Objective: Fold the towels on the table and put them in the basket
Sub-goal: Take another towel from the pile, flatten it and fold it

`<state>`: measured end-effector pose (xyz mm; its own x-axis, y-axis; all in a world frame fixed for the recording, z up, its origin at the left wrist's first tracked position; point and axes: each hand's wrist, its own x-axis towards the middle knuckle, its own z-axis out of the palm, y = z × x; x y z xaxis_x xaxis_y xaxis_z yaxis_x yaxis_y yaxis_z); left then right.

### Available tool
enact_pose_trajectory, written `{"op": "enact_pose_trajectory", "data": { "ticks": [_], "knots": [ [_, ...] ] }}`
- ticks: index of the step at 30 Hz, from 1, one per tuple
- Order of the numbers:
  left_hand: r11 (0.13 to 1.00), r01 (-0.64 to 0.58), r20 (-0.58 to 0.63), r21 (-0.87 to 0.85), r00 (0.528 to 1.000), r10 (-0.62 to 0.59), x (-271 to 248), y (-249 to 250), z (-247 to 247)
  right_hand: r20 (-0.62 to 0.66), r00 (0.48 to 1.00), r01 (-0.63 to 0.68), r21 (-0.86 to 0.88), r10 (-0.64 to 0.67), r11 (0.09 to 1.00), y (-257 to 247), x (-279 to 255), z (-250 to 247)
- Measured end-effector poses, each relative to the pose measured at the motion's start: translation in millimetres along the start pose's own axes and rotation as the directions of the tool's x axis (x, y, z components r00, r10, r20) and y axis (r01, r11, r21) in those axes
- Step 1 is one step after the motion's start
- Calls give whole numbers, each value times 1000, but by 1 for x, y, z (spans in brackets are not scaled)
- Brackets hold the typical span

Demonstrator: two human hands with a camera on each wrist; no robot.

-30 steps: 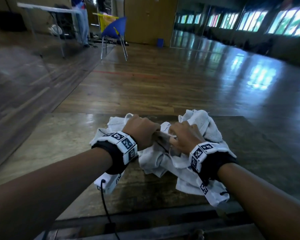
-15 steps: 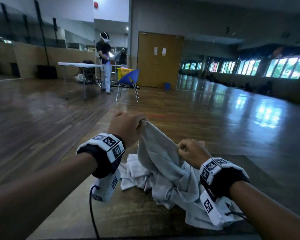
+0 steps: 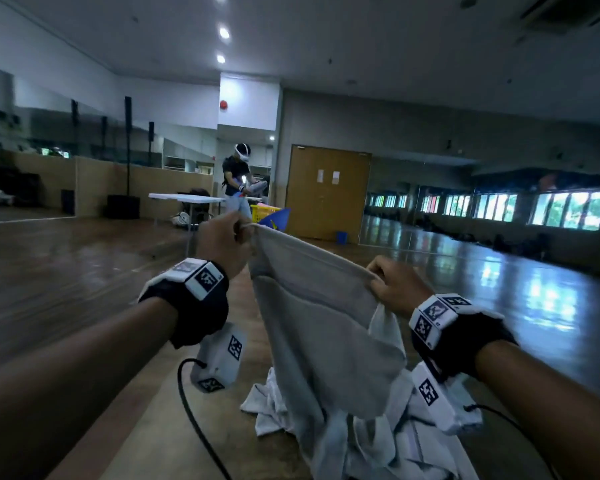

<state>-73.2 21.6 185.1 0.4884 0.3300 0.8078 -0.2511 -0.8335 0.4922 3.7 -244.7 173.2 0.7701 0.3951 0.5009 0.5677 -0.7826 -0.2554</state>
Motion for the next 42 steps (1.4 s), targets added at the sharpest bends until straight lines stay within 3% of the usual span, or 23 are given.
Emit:
{"op": "enact_pose_trajectory", "data": {
  "ticks": [4,12,19,23,26,29,36,42],
  "knots": [
    [997,44,-71,57,997,-40,12,10,-46,-26,1000,-15,38,16,999,-7,-6,-38],
    [997,-23,-106,76,994,31,33,38,-119,-138,980,145,25,-140,989,-42,-14,-135],
    [997,-48,-90,62,995,54,66,82,-178,-250,964,147,200,-95,969,-73,-16,-207],
    [1000,-24,-87,0,996,24,73,90,-196,-252,967,152,422,-46,894,-83,-12,-227],
    [982,48,-54,-181,997,-58,68,82,-193,-163,987,93,540,-5,837,-83,-6,-216],
    [963,122,5,-240,992,-125,62,67,-183,-125,992,48,536,23,843,-74,1,-191],
    [994,105,73,-12,992,-103,52,8,-133,-48,996,-43,477,75,878,-38,27,-115],
    [997,14,-12,81,1000,-13,42,-35,-88,-207,973,-7,414,102,910,-22,43,-58]
  ]
}}
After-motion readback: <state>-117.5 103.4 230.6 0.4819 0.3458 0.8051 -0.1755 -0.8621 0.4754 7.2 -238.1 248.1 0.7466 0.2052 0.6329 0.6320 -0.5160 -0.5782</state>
